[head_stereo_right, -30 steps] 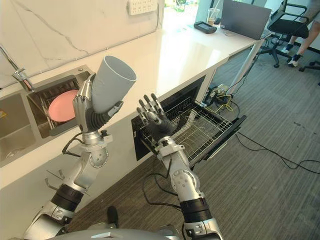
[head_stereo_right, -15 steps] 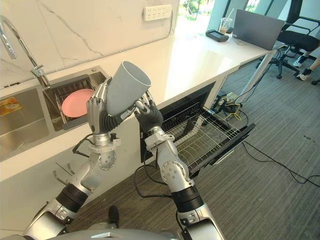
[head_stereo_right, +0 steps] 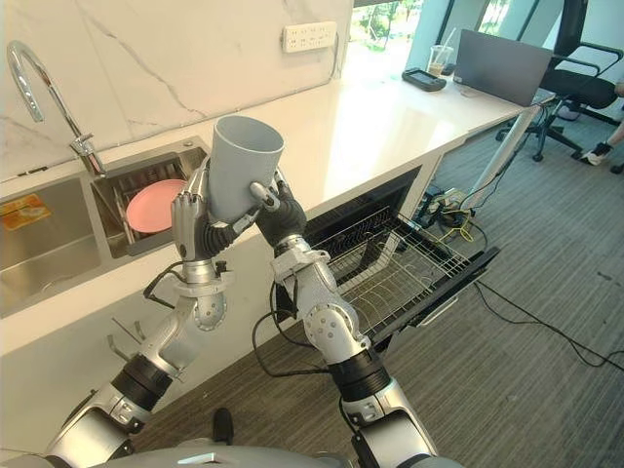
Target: Walk over to the sink, pick up the cup, carry it to the dishwasher, place the cup inside the dishwasher, then close the dishwasher door
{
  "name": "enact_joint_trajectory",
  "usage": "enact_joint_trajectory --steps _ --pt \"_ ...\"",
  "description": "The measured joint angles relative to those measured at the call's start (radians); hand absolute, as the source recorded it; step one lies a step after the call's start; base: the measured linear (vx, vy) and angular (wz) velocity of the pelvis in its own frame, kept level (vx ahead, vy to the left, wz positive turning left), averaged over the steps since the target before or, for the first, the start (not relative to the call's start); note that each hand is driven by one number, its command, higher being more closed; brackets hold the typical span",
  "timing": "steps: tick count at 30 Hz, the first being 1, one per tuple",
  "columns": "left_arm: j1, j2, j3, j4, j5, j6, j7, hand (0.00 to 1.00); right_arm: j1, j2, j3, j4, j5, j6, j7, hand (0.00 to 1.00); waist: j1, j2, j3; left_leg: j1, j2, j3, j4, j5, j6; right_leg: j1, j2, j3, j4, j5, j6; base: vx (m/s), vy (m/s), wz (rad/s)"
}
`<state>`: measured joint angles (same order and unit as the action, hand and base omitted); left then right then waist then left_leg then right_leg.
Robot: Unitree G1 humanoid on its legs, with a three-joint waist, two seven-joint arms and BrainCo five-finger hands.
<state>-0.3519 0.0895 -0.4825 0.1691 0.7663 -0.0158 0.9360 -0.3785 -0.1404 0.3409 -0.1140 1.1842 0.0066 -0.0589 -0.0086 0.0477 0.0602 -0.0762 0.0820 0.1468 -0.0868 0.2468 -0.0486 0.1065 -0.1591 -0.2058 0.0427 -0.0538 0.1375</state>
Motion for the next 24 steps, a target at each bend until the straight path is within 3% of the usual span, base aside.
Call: enact_joint_trajectory --steps 12,19,24 --pt "0.003 0.033 0.000 0.052 0.001 -0.073 0.046 1.00 -0.036 -0.087 0.010 0.027 0.001 0.066 0.087 0.00 0.030 0.000 -0.008 -0.015 0.011 -0.041 0.000 -0.007 0.000 0.025 0.017 -0.028 -0.050 0.026 -0.009 -0.01 -0.010 0.05" --pt "0.003 0.060 0.010 0.059 0.002 -0.081 0.049 1.00 -0.105 -0.137 0.018 0.075 -0.020 0.121 0.149 0.00 0.048 0.001 -0.008 -0.015 0.021 -0.049 0.000 -0.018 -0.008 0.037 0.032 -0.033 -0.075 0.035 -0.014 0.00 -0.009 0.01" --pt "0.009 0.073 0.010 0.078 0.002 -0.087 0.049 1.00 -0.120 -0.156 0.019 0.093 -0.093 0.145 0.183 0.00 0.050 0.001 -0.008 -0.015 0.021 -0.059 0.000 -0.011 -0.017 0.050 0.039 -0.044 -0.089 0.037 -0.011 0.01 -0.017 0.03"
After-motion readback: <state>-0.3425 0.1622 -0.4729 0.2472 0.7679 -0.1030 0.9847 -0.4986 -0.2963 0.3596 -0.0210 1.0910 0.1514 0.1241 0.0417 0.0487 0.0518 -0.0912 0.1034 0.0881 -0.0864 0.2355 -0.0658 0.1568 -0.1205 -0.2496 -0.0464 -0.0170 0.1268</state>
